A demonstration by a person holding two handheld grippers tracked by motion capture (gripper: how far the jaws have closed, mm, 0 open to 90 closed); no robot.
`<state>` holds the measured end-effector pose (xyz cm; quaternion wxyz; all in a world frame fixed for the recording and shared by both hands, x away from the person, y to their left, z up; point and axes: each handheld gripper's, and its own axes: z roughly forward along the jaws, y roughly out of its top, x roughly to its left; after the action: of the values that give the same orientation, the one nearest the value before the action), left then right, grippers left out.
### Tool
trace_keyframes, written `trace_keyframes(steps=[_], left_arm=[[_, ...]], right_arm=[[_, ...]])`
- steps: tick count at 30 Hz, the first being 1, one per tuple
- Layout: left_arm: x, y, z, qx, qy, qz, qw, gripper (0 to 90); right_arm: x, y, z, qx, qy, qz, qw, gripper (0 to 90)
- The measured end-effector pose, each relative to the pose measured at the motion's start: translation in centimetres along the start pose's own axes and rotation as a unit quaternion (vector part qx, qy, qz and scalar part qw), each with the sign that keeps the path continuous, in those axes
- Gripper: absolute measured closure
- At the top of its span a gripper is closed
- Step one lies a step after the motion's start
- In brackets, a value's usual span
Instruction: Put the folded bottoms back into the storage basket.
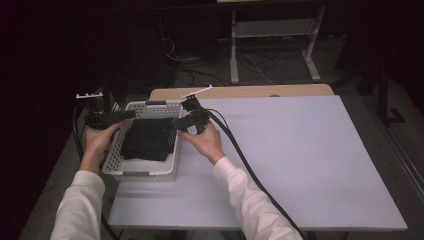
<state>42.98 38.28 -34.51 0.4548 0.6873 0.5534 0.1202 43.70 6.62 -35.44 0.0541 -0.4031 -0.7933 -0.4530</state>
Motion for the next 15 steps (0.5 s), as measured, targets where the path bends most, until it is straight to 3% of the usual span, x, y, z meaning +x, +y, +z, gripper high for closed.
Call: trace_keyframes(steps=[3,6,11,15], left_arm=[[-0.7,0.1,0.1,0.001,-0.006,0.016,0.9999,14.8],[-1.4,0.2,0.1,-0.010,-0.015,0.019,0.9997,9.9],[-2.1,0.3,0.0,-0.019,-0.024,0.014,0.9994,0.8],[-2.7,0.3,0.1,-0.021,-0.014,0.031,0.9992,0.0]], right_arm=[[-0.2,0.2,-0.8,0.008,0.004,-0.018,0.9998,9.2],[-0.2,0.3,-1.6,0.009,0.000,-0.034,0.9994,1.6],[-0.5,0.3,-2.8,0.010,0.004,-0.044,0.9990,0.0],[-1.3,0.1,-3.7,0.009,0.009,-0.049,0.9987,0.0]])
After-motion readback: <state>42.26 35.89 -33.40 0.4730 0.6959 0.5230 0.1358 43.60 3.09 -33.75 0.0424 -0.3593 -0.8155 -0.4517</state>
